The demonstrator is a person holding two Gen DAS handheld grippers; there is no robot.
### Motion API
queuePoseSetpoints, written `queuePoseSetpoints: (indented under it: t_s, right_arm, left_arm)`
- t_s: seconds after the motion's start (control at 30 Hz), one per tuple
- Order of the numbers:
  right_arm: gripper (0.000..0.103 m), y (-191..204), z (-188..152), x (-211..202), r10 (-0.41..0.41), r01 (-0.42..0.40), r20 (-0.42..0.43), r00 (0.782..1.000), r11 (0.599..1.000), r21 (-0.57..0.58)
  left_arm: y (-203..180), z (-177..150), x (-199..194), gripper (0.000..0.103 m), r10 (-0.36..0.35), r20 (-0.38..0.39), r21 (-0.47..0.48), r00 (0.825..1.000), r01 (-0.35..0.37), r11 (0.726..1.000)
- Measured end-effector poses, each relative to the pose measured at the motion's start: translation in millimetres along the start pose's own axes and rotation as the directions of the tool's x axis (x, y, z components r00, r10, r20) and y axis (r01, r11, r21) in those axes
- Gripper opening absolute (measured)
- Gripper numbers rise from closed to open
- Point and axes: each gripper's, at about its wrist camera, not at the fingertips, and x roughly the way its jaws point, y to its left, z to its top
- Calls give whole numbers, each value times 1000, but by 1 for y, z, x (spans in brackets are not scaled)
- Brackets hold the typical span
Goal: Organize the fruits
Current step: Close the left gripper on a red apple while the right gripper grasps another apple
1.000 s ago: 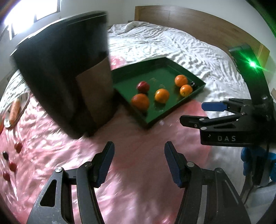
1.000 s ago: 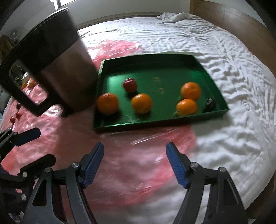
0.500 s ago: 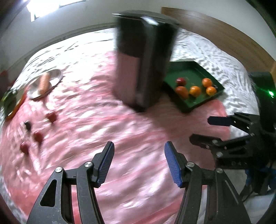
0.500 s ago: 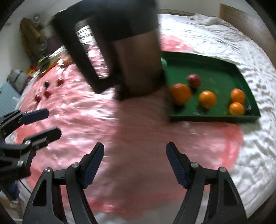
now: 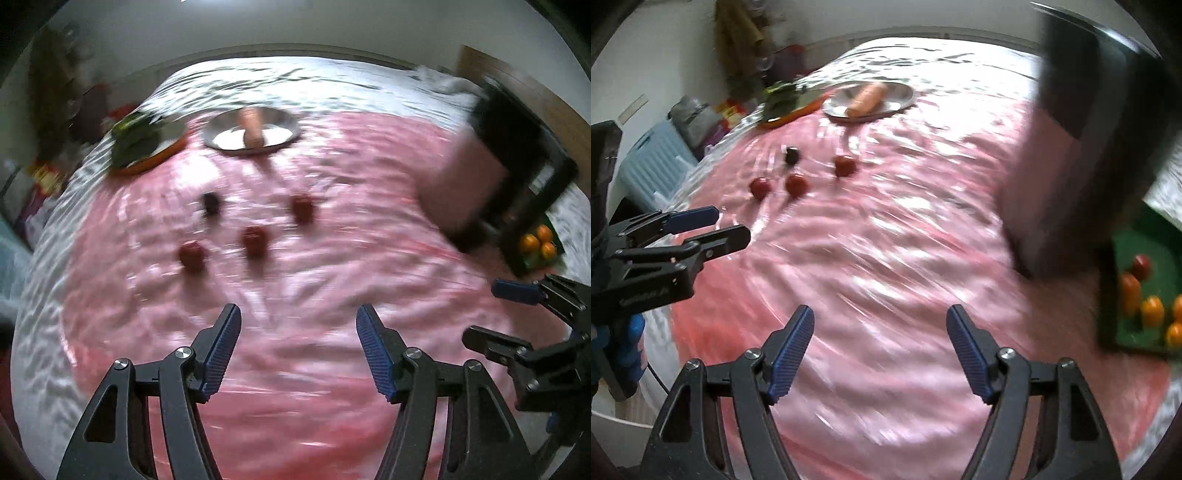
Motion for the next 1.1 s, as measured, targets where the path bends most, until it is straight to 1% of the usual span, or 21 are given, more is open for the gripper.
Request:
queuePoseSetpoints:
  t_s: [0.1,0.2,0.27,0.3,0.37,0.4,0.43,0.5,0.57,0.63,0.7,0.8,0.97,1.07,1.1]
  right_arm:
    - [103,20,17,15,33,-32,7,999,999,-42]
    - [102,36,33,30,67,-66,15,998,996,-63]
    - [98,45,46,42,91,-90,19,996,994,-67]
    - [92,49,51,47,102,-100,22,995,993,-69]
    - [88,56,64,61,120,-118,22,993,990,-78]
    - [84,60,70,66,129,-127,23,991,988,-82]
    - [82,63,77,73,136,-133,24,990,987,-89]
    - [76,67,87,86,139,-137,19,990,985,-102]
    - [71,69,96,98,146,-144,10,989,984,-104]
    - [69,70,103,109,148,-147,2,989,983,-108]
    - [64,72,109,118,156,-156,-8,988,981,-112]
    - [59,75,116,131,159,-161,-21,987,979,-128]
    - [55,81,122,144,178,-182,-43,983,970,-158]
    - [55,83,123,149,178,-185,-55,982,967,-173]
    - [55,85,123,151,173,-181,-59,983,966,-183]
  left_arm:
    - [35,3,9,59,27,0,-68,1000,-27,997]
    - [60,9,19,59,49,12,-106,999,-47,993]
    - [71,13,23,59,55,25,-114,998,-52,992]
    - [78,16,27,59,55,32,-116,998,-51,992]
    - [83,21,33,59,50,38,-117,998,-45,992]
    - [86,23,37,59,39,40,-117,998,-34,992]
    - [88,25,42,59,27,39,-116,999,-23,993]
    - [90,28,51,59,15,30,-107,999,-12,994]
    - [92,30,60,59,15,23,-93,1000,-12,996]
    - [94,31,65,58,15,18,-88,1000,-13,996]
    - [96,33,72,57,19,11,-81,1000,-18,997]
    - [98,33,78,54,21,4,-73,1000,-20,997]
    - [101,35,87,48,14,-7,-53,1000,-15,998]
    - [103,34,91,47,14,-14,-46,1000,-15,999]
    - [103,34,92,46,13,-16,-42,1000,-14,999]
